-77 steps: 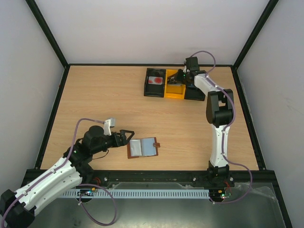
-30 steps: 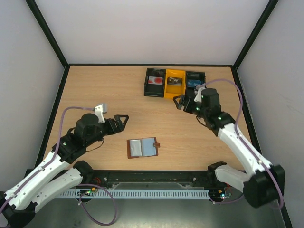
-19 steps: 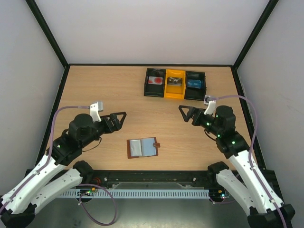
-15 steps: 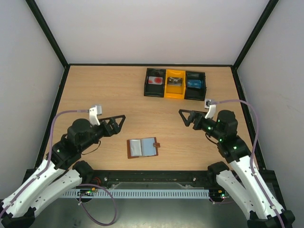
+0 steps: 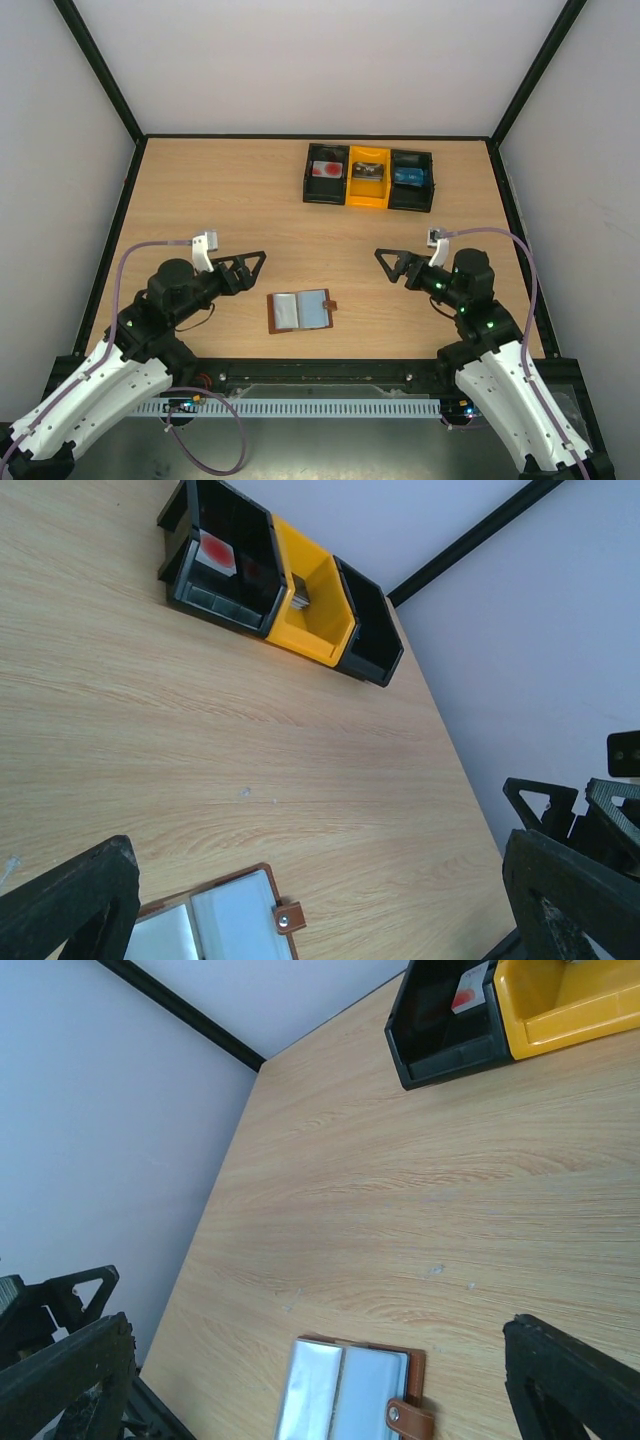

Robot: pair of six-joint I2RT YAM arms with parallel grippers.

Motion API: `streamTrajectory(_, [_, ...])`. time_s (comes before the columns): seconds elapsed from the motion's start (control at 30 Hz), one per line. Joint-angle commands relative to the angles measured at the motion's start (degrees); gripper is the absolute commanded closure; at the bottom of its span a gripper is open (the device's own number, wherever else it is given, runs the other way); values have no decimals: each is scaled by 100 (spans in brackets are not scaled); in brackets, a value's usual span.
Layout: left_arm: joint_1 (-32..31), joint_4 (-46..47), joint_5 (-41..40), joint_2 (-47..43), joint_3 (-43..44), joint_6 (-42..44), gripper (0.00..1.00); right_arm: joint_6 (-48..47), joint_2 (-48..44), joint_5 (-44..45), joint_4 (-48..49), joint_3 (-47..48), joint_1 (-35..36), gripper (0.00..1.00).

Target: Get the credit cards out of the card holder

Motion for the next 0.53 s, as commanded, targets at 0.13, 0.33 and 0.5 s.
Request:
streamTrajectory(0.13, [39, 277, -255, 43, 19, 84, 0, 258, -111, -399, 291, 57, 19, 2])
streamTrajectory(0.33, [40, 355, -302, 54, 72, 178, 0, 328, -170, -520, 391, 68, 20, 2])
streamTrajectory(0.5, [38, 352, -331, 91, 114, 350, 0, 372, -186, -549, 443, 32, 20, 2])
